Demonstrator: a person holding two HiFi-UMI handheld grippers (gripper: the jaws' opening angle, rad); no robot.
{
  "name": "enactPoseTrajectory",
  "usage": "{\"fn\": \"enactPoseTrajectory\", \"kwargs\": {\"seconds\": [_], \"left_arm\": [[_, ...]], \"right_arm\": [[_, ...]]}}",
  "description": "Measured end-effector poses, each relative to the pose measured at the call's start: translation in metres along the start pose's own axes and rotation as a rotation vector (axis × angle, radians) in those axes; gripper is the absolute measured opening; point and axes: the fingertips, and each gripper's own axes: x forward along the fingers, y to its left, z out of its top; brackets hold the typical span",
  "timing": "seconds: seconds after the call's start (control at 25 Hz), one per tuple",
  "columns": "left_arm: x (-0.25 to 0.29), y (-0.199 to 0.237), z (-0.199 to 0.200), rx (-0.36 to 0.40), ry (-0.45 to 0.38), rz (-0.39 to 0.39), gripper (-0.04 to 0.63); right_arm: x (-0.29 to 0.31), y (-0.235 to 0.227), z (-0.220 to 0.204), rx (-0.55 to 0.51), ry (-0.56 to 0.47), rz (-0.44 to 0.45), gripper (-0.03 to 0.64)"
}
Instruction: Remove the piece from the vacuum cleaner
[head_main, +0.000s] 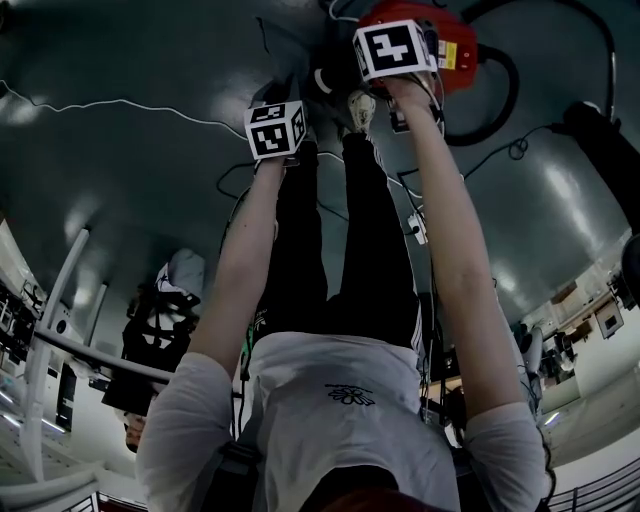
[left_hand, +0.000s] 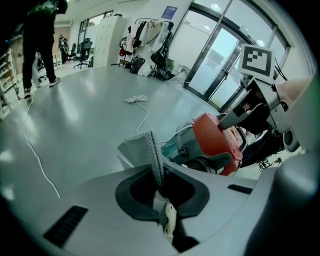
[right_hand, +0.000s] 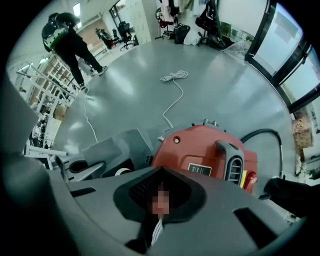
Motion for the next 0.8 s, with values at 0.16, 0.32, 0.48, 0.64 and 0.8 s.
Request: {"fn": "enactPoseTrajectory", "kwargs": {"seconds": [0.16,0.32,0.48,0.64,0.8], "left_arm": [[-0.003,0.002,0.0,0.022,-0.002,-0.005,0.017],[-0.006,0.001,-0.003,0.021,-0.01,-0.012,0.018],[-0.004,0.001,-0.009,-0.014,-0.011,-0.011,0.017],[0.003,0.008,-0.006,0.057,0.012,-0.029,0.017],[0.007,0.016,-0.004,0.13,0.04,-0.062,0.018]], "right_arm": [[-0.001,0.004,-0.001,0.031,0.012,0.038,0.012],[-0.001,0.004,0.0,0.026,0.008,0.03,0.012],[0.001,0.002,-0.002,0.01,0.006,0.011,0.012],[0.001,0.003,-0.002,0.009,-0.006,0.007,0.012],[-0.003,0.0,-0.002,-0.022,0.006,-0.047,0.012]]}}
